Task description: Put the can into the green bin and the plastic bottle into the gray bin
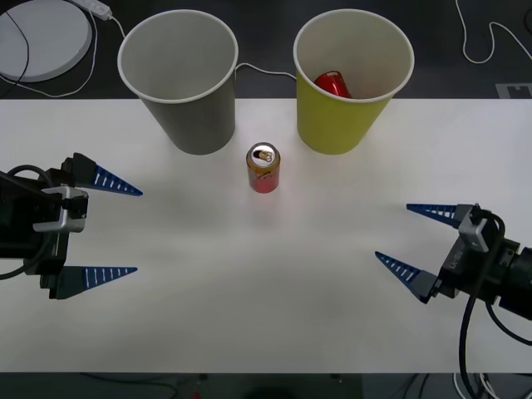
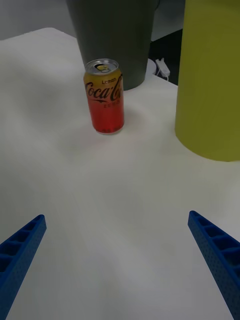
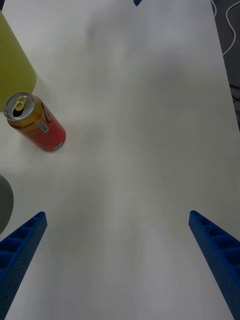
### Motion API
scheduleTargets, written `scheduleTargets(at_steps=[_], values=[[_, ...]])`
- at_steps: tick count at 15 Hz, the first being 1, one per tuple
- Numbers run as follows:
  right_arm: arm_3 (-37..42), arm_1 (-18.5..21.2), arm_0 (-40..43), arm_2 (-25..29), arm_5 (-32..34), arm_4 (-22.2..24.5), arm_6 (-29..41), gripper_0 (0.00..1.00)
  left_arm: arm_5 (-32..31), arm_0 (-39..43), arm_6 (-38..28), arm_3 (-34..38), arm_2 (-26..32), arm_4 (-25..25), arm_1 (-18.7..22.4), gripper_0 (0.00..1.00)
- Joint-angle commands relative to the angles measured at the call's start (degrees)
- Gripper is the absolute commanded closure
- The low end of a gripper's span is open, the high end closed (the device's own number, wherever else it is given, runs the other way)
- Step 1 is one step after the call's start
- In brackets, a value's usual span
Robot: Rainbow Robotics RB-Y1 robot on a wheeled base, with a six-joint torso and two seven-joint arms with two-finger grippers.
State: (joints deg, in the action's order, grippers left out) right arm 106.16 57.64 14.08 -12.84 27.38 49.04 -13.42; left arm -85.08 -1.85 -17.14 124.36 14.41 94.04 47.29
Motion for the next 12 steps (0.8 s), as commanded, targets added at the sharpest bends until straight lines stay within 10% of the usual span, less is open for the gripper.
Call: scheduleTargets(at_steps=[1, 12], values=[[0.10, 1.34, -3.54, -5.09, -3.92, -3.33, 0.77, 0.00, 0.00, 0.00, 0.00, 0.00, 0.00, 0.00, 0.00, 0.00], [0.01, -0.42, -18.30, -23.81, -20.88, -10.10, 4.19, 0.00, 0.00, 0.00, 0.00, 0.00, 0.00, 0.00, 0.00, 0.00]])
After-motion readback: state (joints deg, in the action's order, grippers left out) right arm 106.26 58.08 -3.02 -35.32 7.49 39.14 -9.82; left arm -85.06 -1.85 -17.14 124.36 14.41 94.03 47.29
